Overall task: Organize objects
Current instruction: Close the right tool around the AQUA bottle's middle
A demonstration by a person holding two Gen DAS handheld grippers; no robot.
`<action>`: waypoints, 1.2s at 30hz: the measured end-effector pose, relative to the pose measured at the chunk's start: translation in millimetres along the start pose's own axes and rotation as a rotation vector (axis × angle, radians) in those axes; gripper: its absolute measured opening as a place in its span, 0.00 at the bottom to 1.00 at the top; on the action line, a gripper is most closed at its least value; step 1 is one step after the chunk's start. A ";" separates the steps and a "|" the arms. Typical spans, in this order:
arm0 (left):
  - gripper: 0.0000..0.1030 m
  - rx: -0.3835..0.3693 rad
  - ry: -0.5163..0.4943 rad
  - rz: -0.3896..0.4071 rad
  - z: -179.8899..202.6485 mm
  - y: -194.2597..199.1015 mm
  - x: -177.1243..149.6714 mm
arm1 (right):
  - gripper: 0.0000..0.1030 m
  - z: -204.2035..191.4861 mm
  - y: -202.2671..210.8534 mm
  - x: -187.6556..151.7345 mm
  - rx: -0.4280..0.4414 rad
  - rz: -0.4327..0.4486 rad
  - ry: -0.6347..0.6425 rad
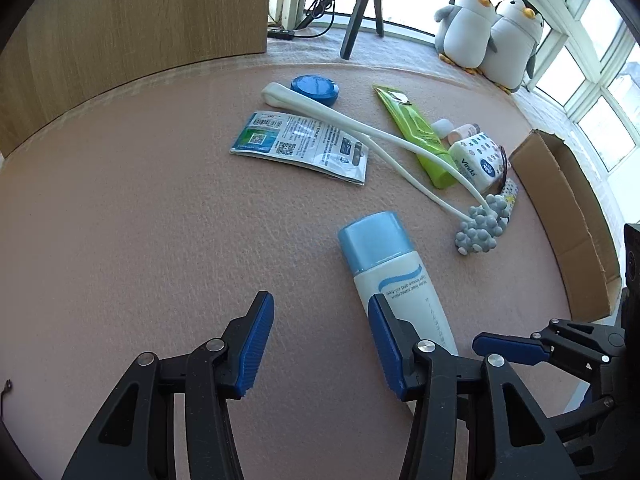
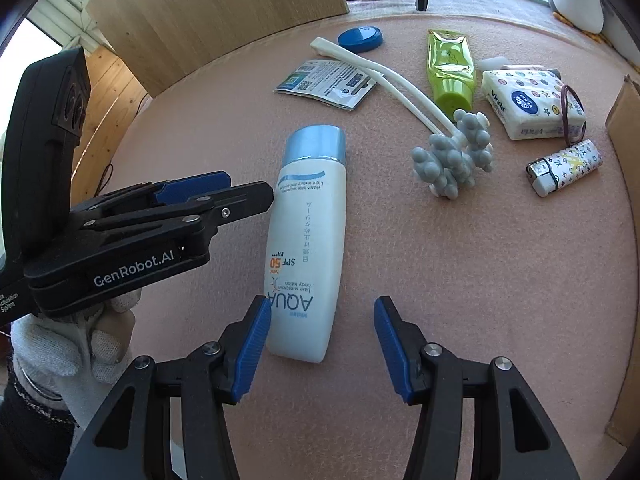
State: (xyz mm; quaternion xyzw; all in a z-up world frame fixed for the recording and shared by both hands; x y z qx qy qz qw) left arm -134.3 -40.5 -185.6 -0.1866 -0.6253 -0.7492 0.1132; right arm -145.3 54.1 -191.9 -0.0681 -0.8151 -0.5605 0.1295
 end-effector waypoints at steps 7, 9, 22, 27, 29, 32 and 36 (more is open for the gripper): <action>0.63 0.001 -0.038 0.014 0.1 9.0 -11.4 | 0.56 33.7 13.3 13.5 -0.088 0.054 -0.075; 0.70 -0.029 -0.039 0.013 2.5 12.9 -20.4 | 0.59 35.1 8.7 19.7 -0.091 0.049 -0.092; 0.71 -0.125 -0.091 -0.014 39.9 -1.2 -36.8 | 0.67 4.0 -16.5 40.6 -0.062 -0.004 -0.022; 0.62 -0.191 -0.045 -0.027 39.8 -8.6 -35.0 | 0.67 -4.8 -24.1 38.0 -0.026 -0.032 -0.012; 0.56 -0.215 -0.028 -0.029 40.5 -10.0 -34.3 | 0.65 -5.5 -25.8 36.4 -0.007 -0.037 -0.022; 0.50 -0.227 -0.022 -0.025 43.7 -10.5 -33.9 | 0.50 -8.6 -24.0 35.7 0.033 -0.039 -0.026; 0.49 -0.227 -0.020 -0.024 46.1 -10.2 -34.1 | 0.40 -13.6 -20.0 34.6 0.028 -0.036 -0.006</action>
Point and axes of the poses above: each gripper's, at about its wrist camera, not at the fingertips, and y roughly against the way its jaws point, z to its right, x to its top, the point moved 5 cm from there along -y, roughly the way its jaws point, and after that the axes turned 3 degrees about -y, right-handed, at the moved point
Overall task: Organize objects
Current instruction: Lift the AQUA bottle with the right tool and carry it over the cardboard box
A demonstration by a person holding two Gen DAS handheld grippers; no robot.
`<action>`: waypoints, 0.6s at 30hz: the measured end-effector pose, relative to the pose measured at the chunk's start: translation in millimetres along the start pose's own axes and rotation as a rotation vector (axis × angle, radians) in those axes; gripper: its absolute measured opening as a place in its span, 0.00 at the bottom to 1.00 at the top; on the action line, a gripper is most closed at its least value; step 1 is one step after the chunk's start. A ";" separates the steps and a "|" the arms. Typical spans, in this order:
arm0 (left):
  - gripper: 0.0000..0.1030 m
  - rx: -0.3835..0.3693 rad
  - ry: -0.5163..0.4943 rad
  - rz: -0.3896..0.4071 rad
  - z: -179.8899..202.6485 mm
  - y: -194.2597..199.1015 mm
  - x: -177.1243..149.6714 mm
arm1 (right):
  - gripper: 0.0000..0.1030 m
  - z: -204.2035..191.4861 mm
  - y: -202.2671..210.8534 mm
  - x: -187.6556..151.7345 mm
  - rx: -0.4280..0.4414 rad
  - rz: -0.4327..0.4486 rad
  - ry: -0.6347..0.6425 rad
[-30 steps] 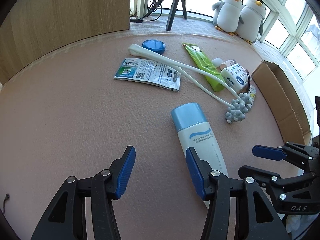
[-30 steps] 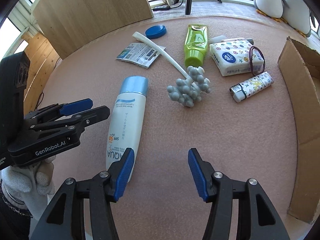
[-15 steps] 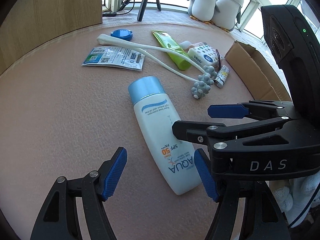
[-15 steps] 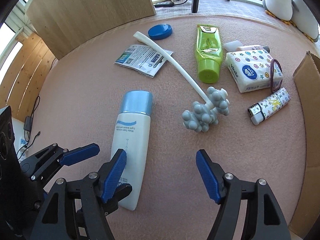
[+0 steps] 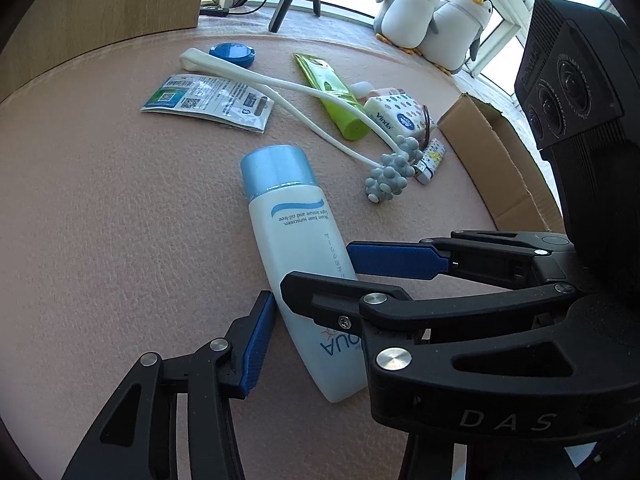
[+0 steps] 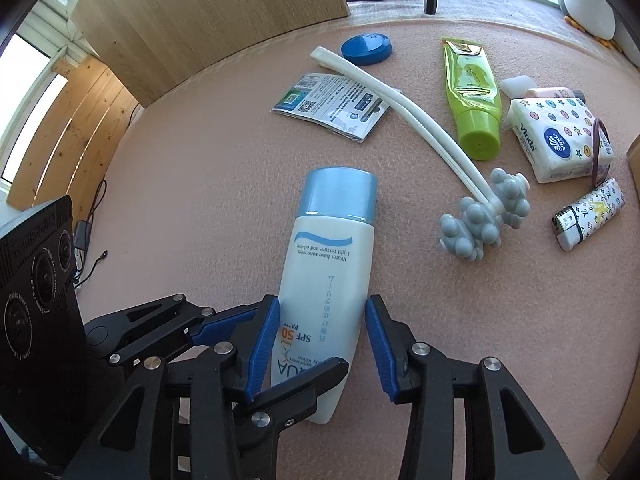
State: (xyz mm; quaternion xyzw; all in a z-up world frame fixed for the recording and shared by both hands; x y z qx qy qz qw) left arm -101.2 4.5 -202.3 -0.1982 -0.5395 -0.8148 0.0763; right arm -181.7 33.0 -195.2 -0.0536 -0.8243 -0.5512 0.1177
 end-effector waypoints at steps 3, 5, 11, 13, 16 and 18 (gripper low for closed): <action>0.47 -0.002 0.002 0.003 3.3 1.0 -0.3 | 0.40 5.1 5.7 -2.7 0.009 0.006 -0.026; 0.47 -0.006 0.000 0.015 10.0 4.9 1.3 | 0.40 8.4 15.5 -4.7 0.013 0.028 -0.036; 0.47 -0.024 -0.059 0.059 48.3 17.5 16.6 | 0.40 22.8 60.9 -7.5 -0.046 0.120 -0.029; 0.46 -0.028 -0.088 0.072 66.1 20.2 23.4 | 0.40 31.3 77.0 -8.6 -0.066 0.151 -0.036; 0.46 -0.040 -0.131 0.083 94.0 21.4 33.3 | 0.40 50.6 102.3 -12.3 -0.091 0.192 -0.053; 0.46 -0.052 -0.158 0.090 112.6 20.1 40.9 | 0.40 63.6 116.8 -13.3 -0.101 0.215 -0.074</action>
Point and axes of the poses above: each gripper's, at about its wrist camera, not at the fingertips, and y roughly against the way its jaws point, z to its right, x to its top, the point moved 5 cm from there along -y, roughly the way its jaws point, and after that the axes turned 3 degrees about -y, right-handed, at the moved point
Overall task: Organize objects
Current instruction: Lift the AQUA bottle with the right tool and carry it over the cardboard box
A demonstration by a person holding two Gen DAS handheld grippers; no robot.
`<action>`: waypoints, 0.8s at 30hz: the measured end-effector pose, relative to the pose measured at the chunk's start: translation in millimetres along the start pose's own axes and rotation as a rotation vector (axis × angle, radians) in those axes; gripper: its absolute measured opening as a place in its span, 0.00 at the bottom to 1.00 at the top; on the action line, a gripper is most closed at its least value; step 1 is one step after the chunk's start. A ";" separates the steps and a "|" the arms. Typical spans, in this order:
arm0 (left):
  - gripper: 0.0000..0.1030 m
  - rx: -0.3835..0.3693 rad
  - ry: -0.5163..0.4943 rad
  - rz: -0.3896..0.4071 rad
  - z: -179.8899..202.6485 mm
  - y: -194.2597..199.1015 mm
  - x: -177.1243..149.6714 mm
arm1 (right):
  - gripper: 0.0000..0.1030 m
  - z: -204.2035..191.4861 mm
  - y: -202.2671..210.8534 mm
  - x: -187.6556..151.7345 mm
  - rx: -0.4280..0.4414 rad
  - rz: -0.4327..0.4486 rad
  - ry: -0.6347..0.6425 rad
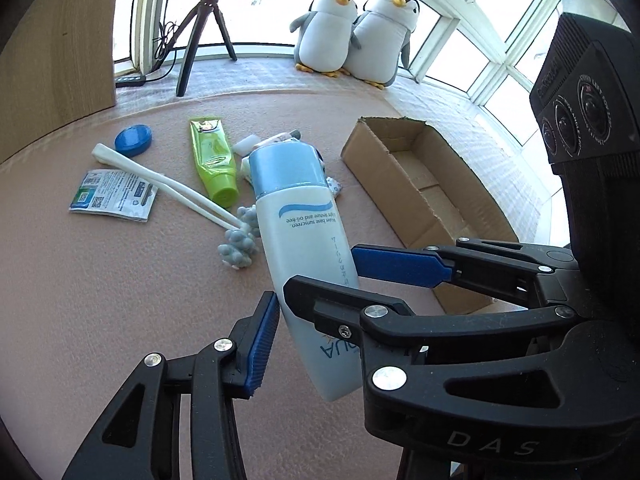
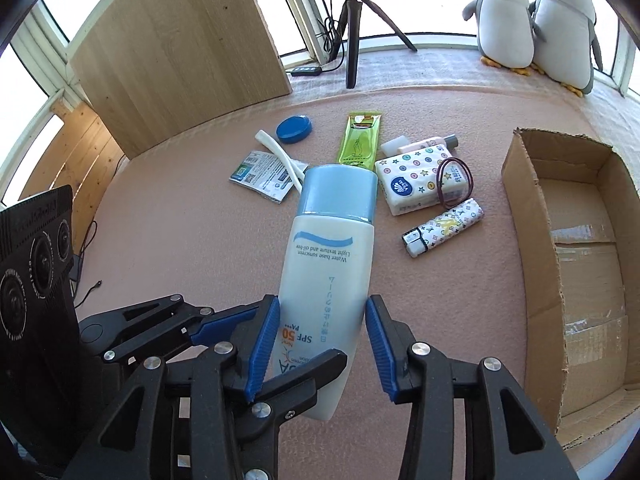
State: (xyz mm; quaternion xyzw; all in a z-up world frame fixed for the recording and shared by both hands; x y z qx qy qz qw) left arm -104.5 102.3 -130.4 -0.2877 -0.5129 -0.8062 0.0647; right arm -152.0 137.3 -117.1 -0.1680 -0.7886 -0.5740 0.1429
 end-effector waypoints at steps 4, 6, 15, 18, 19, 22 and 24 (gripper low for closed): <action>0.46 -0.026 -0.051 0.006 36.8 -13.0 21.8 | 0.40 31.0 21.5 5.1 -0.023 0.038 -0.044; 0.46 -0.038 -0.076 0.005 55.1 -19.4 29.2 | 0.40 47.7 31.6 6.1 -0.039 0.054 -0.063; 0.46 -0.074 -0.162 -0.005 121.1 -52.8 57.8 | 0.40 108.8 61.5 7.5 -0.094 0.105 -0.130; 0.46 -0.084 -0.178 -0.017 135.9 -65.9 64.7 | 0.40 124.7 63.8 7.4 -0.107 0.108 -0.150; 0.46 -0.086 -0.182 -0.020 141.2 -69.2 65.8 | 0.40 129.8 64.0 7.3 -0.112 0.107 -0.154; 0.46 -0.094 -0.190 -0.032 152.1 -80.1 69.4 | 0.40 142.7 63.9 6.3 -0.124 0.103 -0.170; 0.46 -0.099 -0.195 -0.039 158.1 -87.0 71.0 | 0.40 149.5 64.3 5.5 -0.131 0.103 -0.178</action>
Point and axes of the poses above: each gripper's, at about its wrist camera, not at the fingertips, and y roughly against the way its jaws point, z to its right, x to its top, the point moved 5 cm from there along -y, roughly the way its jaws point, and after that the axes turned 3 degrees about -y, right-handed, at the moved point
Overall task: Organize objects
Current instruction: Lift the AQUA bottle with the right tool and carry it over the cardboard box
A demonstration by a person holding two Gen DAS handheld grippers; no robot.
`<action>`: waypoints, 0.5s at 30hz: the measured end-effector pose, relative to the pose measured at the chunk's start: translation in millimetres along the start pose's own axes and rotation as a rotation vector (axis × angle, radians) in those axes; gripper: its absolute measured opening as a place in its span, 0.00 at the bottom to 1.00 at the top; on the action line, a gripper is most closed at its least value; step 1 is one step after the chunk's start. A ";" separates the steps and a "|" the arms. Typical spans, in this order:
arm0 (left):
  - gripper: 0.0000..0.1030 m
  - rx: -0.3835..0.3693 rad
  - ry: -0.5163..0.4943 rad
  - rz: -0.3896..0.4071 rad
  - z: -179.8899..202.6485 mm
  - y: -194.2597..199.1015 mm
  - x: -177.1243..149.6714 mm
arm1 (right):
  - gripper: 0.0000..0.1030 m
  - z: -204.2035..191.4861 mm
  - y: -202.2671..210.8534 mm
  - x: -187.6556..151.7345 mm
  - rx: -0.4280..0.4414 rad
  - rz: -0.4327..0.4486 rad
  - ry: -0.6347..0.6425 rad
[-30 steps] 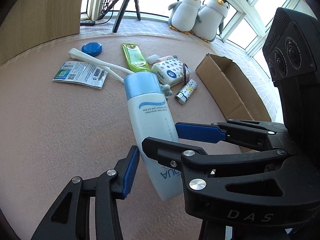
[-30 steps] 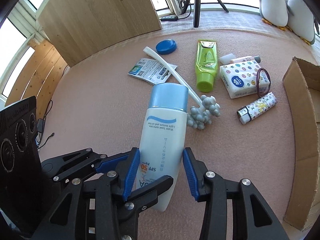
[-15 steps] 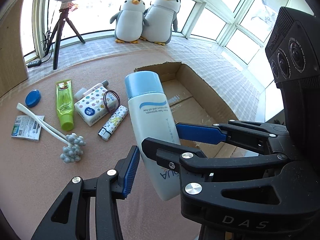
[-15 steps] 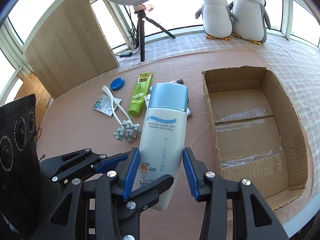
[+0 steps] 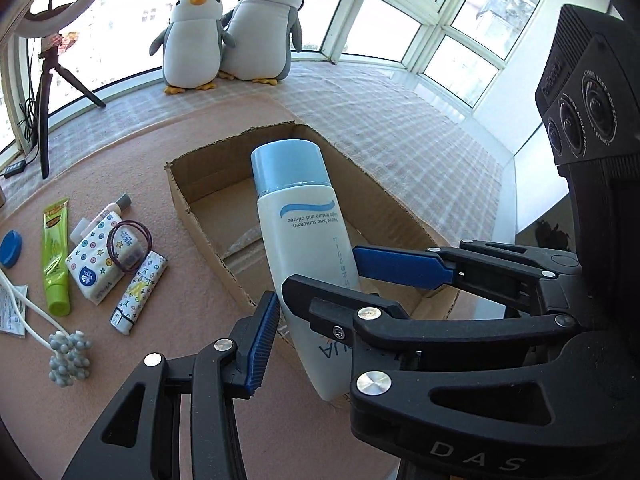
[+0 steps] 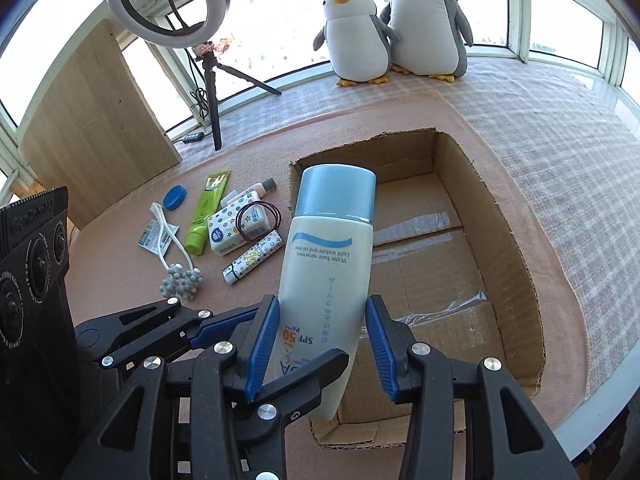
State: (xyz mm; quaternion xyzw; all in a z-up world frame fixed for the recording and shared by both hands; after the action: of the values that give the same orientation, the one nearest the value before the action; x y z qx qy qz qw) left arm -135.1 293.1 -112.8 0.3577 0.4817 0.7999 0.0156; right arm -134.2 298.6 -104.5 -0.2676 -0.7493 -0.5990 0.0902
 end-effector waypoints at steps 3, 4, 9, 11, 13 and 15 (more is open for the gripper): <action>0.46 -0.004 -0.013 -0.009 6.1 -9.5 2.3 | 0.40 9.5 -0.7 -0.1 -0.012 0.000 -0.011; 0.46 -0.005 -0.015 -0.011 7.4 -12.3 3.4 | 0.40 11.6 -0.9 0.0 -0.014 -0.001 -0.016; 0.53 0.007 -0.037 -0.020 10.6 -18.0 6.3 | 0.54 20.0 -0.7 2.4 -0.045 0.015 -0.029; 0.65 0.028 -0.037 -0.020 9.2 -15.8 4.1 | 0.72 22.8 2.1 3.2 -0.066 0.036 -0.041; 0.65 0.034 -0.027 -0.022 4.6 -14.2 2.8 | 0.72 23.9 3.2 3.5 -0.073 0.042 -0.045; 0.65 0.041 -0.017 -0.021 -0.1 -11.3 1.1 | 0.72 23.0 3.7 3.2 -0.078 0.042 -0.045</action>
State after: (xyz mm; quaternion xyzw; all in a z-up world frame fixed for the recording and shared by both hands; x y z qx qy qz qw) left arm -139.6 299.4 -121.0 0.3596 0.5014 0.7867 0.0208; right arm -130.8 321.9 -106.1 -0.3000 -0.7215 -0.6195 0.0753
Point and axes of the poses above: each gripper's, at about its wrist camera, not at the fingertips, and y roughly against the way its jaws point, z to its right, x to its top, the point moved 5 cm from there along -y, roughly the way its jaws point, and after that the axes turned 3 degrees about -y, right-handed, at the moved point
